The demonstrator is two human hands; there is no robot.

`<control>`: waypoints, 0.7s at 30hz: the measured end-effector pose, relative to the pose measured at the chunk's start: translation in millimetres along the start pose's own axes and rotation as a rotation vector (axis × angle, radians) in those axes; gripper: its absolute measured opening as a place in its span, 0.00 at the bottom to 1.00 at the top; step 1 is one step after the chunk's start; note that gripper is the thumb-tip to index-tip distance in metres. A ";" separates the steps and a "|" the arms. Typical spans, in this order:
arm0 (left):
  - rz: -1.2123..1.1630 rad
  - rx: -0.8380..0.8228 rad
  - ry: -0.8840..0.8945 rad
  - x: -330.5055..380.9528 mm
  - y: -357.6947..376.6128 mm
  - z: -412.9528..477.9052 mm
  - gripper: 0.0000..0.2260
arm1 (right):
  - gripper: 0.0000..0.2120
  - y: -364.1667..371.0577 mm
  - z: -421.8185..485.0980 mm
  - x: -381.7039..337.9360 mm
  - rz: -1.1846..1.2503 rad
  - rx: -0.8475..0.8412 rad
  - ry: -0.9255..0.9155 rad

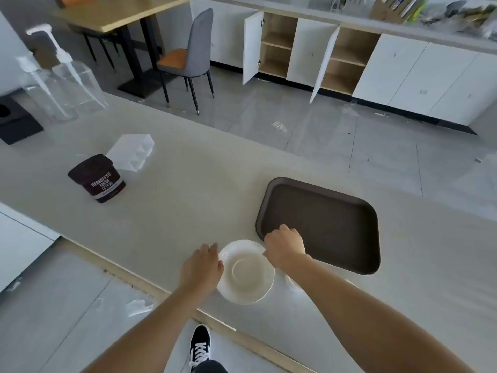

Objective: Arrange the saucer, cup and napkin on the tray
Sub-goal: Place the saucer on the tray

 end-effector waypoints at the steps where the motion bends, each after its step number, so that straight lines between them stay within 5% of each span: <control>1: 0.003 -0.010 -0.007 -0.8 0.0 -1.2 0.15 | 0.06 1.3 -0.1 -0.9 -0.003 -0.017 0.004; 11: -0.169 -0.055 -0.058 -8.1 16.9 -2.9 0.17 | 0.17 7.4 2.6 -3.9 -0.064 -0.059 0.032; 21: -0.425 -0.094 -0.142 -12.1 12.8 -0.8 0.14 | 0.15 0.4 5.0 0.3 0.045 -0.060 0.057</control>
Point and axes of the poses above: each hand's wrist, its own z-axis towards the middle knuckle, its own y-axis out of the palm, x = y × z, the point moved 7 cm from there along z, towards the middle knuckle, and after that the axes turned 11 degrees about -y, right-handed, at the moved point
